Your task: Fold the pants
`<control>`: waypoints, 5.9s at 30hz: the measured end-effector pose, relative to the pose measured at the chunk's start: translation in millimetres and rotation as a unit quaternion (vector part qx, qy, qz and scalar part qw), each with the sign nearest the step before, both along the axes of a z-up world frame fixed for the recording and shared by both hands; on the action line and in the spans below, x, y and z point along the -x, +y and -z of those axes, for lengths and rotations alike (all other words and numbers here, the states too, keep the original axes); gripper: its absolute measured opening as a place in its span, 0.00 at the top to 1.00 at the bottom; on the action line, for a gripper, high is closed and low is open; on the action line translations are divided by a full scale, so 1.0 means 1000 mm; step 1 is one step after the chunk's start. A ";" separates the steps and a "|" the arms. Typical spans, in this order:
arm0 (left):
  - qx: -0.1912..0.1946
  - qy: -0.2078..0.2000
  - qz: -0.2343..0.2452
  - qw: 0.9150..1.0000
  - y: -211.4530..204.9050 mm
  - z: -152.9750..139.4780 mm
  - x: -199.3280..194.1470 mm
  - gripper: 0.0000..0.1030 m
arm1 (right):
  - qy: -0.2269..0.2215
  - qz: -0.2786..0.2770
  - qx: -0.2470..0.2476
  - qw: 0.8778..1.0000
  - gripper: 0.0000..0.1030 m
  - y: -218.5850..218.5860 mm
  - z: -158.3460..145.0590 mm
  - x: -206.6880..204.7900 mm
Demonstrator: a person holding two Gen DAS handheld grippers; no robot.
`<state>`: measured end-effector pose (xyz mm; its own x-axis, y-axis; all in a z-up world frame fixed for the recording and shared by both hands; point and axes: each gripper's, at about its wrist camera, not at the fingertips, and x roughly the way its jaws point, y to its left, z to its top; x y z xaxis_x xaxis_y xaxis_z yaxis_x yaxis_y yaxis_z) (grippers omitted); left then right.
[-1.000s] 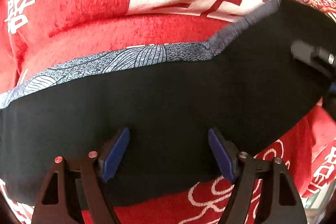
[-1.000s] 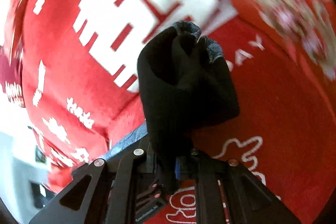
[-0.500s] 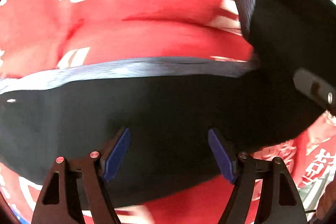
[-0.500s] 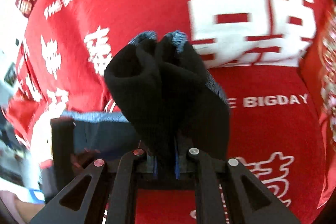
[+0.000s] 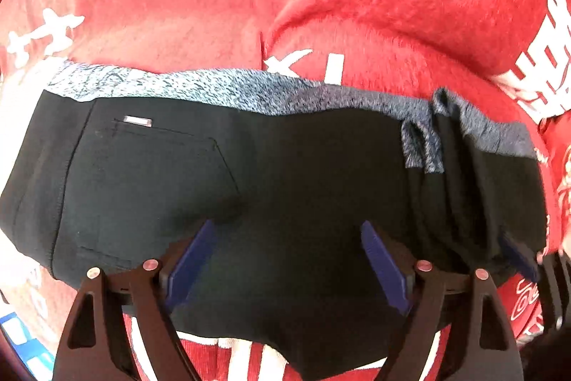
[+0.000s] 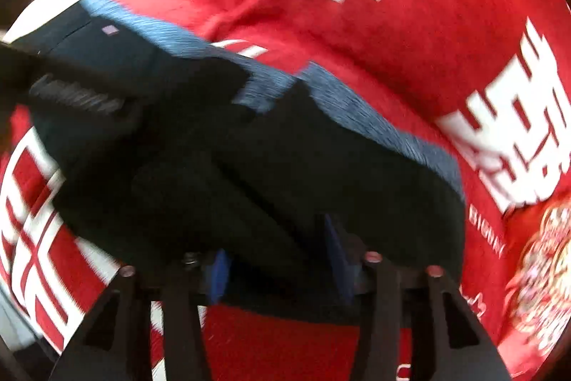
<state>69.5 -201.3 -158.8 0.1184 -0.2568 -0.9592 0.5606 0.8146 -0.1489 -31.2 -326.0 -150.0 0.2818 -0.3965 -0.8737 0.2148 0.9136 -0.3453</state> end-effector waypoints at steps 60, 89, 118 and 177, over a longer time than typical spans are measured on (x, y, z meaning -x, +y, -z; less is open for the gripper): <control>-0.029 -0.008 0.117 0.993 -0.157 -0.004 0.042 0.17 | -0.207 0.333 -0.586 0.709 0.77 -0.292 0.032 0.107; -0.072 0.021 -0.019 0.997 -0.034 0.008 0.057 0.00 | -0.029 0.161 -0.240 0.957 0.32 -0.139 -0.030 0.032; -0.089 0.015 -0.125 0.988 0.066 -0.003 0.028 0.00 | 0.011 -0.035 -0.243 0.969 0.84 -0.018 -0.013 -0.024; 0.138 0.083 -0.229 0.960 0.241 -0.006 -0.052 0.00 | 0.085 0.124 -0.152 0.977 0.38 0.030 0.007 -0.045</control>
